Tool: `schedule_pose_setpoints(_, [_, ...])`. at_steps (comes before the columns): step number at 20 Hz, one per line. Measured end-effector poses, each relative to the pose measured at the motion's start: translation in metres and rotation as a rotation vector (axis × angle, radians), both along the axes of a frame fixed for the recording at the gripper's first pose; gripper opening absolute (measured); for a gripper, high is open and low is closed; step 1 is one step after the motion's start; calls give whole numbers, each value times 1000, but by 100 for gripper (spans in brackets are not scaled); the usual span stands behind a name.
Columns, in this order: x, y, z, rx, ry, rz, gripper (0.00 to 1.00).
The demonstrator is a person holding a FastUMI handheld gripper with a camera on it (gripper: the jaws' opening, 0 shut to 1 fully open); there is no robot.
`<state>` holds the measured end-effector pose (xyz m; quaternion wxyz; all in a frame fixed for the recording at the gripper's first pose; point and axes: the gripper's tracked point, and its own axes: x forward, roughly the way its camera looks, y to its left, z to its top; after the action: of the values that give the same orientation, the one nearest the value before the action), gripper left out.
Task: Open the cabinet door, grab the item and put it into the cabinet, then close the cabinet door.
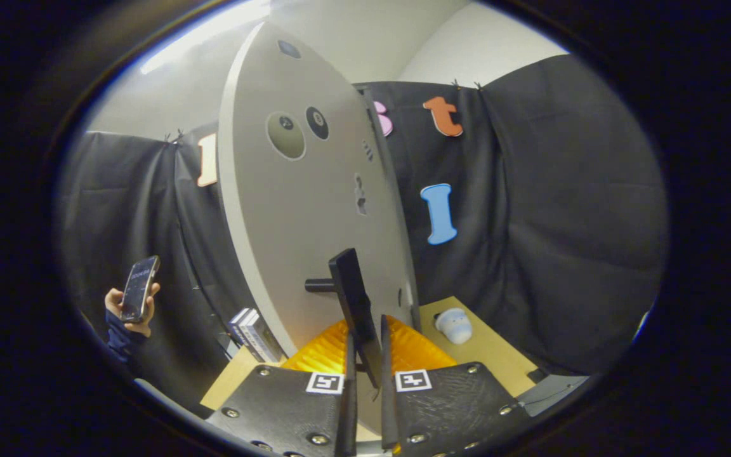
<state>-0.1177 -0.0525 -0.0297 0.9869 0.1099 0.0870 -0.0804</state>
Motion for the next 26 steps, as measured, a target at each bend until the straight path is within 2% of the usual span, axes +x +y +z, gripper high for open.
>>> schedule_pose_setpoints(4, [-15,-32,-12,-64,53,-75,15])
schedule_pose_setpoints(5, [-20,-43,-15,-78,61,-96,12])
schedule_pose_setpoints(10, [-44,-76,-17,-89,77,-200,12])
schedule_pose_setpoints(13, [-61,-90,-25,-62,91,-271,12])
schedule_pose_setpoints(17, [-75,-91,-30,-19,70,-321,12])
schedule_pose_setpoints(20, [-69,-58,-45,-26,87,-265,12])
schedule_pose_setpoints(26, [-28,12,-119,-21,184,-68,15])
